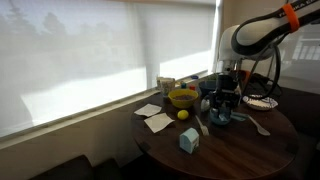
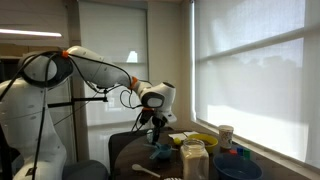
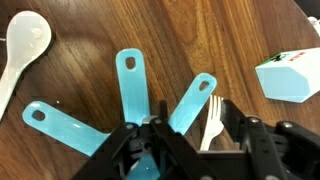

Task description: Remove the two small blue measuring spoons from the big blue measuring spoon

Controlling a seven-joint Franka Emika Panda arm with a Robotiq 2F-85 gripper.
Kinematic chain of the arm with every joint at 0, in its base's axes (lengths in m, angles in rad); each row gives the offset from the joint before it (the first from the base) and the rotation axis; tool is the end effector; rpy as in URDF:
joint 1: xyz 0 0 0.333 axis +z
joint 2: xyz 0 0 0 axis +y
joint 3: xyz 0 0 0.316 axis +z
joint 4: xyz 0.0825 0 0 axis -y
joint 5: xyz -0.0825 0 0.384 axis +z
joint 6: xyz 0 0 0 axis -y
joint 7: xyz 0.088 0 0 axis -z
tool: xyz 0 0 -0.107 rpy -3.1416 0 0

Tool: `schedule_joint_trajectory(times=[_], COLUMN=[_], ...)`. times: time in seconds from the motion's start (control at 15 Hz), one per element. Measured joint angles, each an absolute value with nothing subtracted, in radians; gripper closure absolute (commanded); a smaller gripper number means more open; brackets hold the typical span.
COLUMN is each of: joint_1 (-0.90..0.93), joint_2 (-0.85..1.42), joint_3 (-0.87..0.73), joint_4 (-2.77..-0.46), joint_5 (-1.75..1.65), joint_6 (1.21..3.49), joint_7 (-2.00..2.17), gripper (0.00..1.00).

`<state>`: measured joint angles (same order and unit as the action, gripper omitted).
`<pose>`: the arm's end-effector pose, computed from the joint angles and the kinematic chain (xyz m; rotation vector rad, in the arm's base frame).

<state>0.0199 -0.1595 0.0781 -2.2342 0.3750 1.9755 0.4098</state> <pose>0.4819 0.0716 0.4331 -2.7599 0.6749 0.2518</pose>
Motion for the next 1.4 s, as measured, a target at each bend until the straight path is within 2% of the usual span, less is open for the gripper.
schedule_joint_trajectory(times=[0.07,0.2,0.27,0.47,0.6,0.67,1.2,1.4], joint_1=[0.02,0.02,0.02,0.02,0.02,0.02,0.019,0.019], joint_2=[-0.16,-0.16,-0.16,-0.159,-0.159,-0.159,-0.159,-0.16], joint_3=[0.078,0.078,0.078,0.077,0.077,0.077,0.072,0.07], joint_4=[-2.234,-2.234,-2.234,-2.234,-2.234,-2.234,-2.234,-2.234], joint_5=[0.379,0.384,0.385,0.389,0.39,0.39,0.391,0.391], joint_6=[1.975,1.975,1.975,1.975,1.975,1.975,1.975,1.969], joint_7=[0.41,0.41,0.41,0.41,0.41,0.41,0.419,0.419], gripper=[0.72,0.82,0.9,1.0,0.72,0.71,0.17,0.0])
